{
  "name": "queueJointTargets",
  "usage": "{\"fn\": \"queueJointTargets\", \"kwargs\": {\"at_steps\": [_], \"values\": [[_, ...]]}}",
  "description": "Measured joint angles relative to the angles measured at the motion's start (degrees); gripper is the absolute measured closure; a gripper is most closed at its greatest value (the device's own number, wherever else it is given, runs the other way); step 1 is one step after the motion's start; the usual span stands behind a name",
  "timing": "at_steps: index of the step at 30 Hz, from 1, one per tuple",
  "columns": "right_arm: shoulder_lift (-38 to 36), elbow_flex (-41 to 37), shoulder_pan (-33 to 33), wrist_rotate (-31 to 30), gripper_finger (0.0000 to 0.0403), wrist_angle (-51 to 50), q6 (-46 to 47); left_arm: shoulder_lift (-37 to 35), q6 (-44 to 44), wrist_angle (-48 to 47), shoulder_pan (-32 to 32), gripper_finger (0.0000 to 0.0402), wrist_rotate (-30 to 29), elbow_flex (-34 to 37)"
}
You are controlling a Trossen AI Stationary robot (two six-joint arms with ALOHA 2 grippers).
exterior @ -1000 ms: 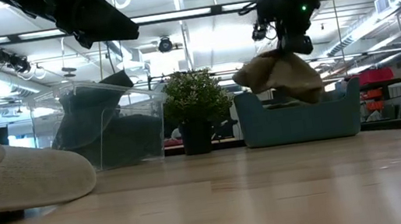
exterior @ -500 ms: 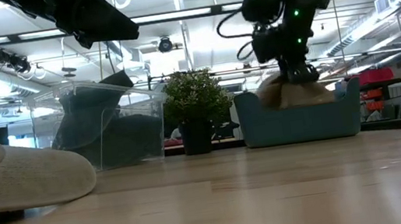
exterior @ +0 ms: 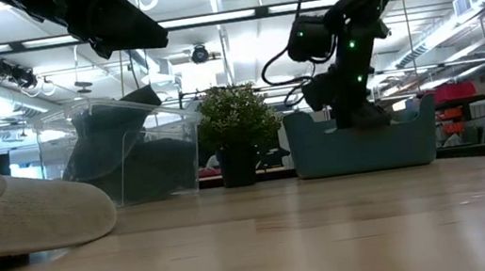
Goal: Pick & Place hat
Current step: Put the right brown cap into the blue bin, then put the brown cap into the blue bin
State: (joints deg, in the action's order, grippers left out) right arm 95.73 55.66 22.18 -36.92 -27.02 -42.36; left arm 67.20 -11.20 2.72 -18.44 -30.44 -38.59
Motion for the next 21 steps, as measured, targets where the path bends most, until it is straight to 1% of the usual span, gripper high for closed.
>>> {"fn": "queueJointTargets", "kwargs": {"at_steps": [7,11,14,18,21], "values": [[-0.1,0.0,0.6,-1.0,0.0316,1.2,1.4,0.0,-0.1,0.0,0.0,0.0287,0.0,0.0],[-1.4,-0.1,-0.9,-3.0,0.0273,-0.3,1.4,0.0,-0.5,0.0,0.0,0.0287,0.0,0.0],[-3.1,-0.1,-2.8,-4.6,0.0246,-2.7,1.9,0.0,-2.7,0.0,0.0,0.0287,0.0,0.0],[-7.2,-0.1,-5.6,-5.0,0.0224,-6.3,8.4,-0.1,-6.2,0.0,0.0,0.0287,0.5,0.0],[-11.4,-0.1,-8.5,-3.6,0.0219,-10.3,16.3,-0.1,-6.5,-0.1,-0.1,0.0287,4.8,-0.2]]}}
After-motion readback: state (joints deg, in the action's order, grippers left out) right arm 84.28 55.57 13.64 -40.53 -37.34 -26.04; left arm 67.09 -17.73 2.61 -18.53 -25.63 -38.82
